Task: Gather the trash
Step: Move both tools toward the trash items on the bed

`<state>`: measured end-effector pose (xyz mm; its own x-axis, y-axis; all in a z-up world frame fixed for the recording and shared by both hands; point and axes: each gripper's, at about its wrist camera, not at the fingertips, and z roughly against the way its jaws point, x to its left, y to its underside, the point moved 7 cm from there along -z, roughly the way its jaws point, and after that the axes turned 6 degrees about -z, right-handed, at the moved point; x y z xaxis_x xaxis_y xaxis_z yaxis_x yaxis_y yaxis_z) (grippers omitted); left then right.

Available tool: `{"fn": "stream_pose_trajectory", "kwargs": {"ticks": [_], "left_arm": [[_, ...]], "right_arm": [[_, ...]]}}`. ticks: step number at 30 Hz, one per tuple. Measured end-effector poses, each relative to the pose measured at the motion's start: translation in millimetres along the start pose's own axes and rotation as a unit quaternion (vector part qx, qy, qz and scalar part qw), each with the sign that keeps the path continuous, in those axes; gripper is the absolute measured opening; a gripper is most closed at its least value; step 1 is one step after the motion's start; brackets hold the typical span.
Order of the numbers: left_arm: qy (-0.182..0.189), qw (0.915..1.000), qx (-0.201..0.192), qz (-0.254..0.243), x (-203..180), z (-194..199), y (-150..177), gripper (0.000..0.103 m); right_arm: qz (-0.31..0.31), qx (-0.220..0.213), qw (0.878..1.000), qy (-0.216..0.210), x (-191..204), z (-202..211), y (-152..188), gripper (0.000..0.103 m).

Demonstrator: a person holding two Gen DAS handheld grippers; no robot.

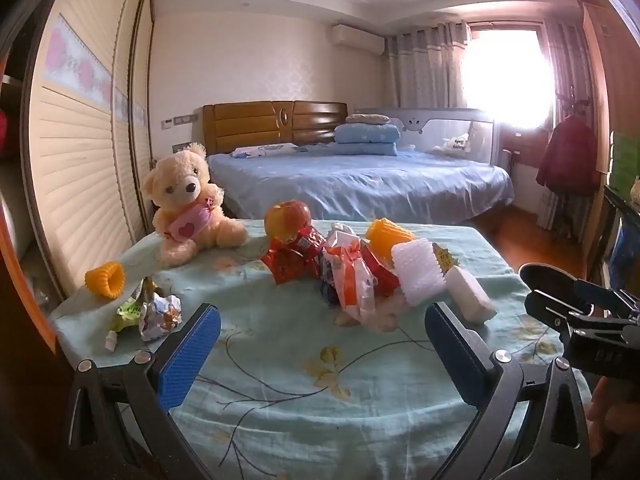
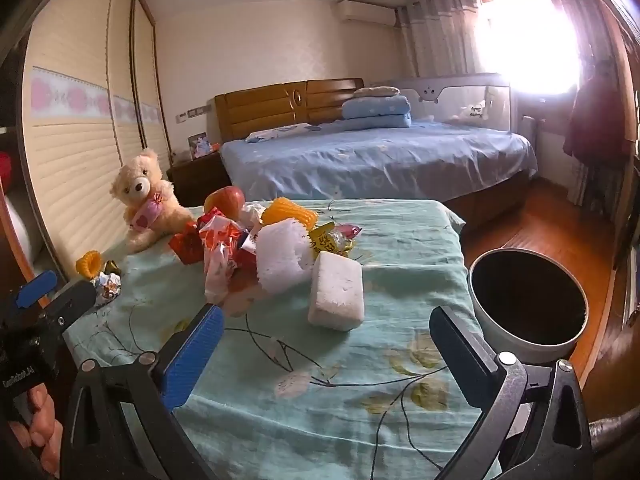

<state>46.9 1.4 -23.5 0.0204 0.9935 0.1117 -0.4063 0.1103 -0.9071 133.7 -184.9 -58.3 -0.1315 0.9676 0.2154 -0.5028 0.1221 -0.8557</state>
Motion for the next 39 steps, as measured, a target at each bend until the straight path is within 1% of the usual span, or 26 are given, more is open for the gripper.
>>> {"fn": "stream_pose_trajectory", "kwargs": {"ticks": [10,31,39], "left_arm": [[0.002,1.0,0.008,0.001,1.9,-8.0,1.2,0.102],[0.003,1.0,0.007,0.002,-1.7,-12.8,5.8,0.102],[0.003,1.0,0.008,0.002,-1.5,-13.1,6.0,0.102]], "right_arm": [[-0.009,0.005,1.0,-0.007,-1.7,-1.7,0.6,0.103],[-0.01,-0.006,1.0,-0.021,3.0,5.2,-5.7,0.103],[-0.01,-0.003,1.0,-0.023,3.7,4.7,-5.3,0.103]]}}
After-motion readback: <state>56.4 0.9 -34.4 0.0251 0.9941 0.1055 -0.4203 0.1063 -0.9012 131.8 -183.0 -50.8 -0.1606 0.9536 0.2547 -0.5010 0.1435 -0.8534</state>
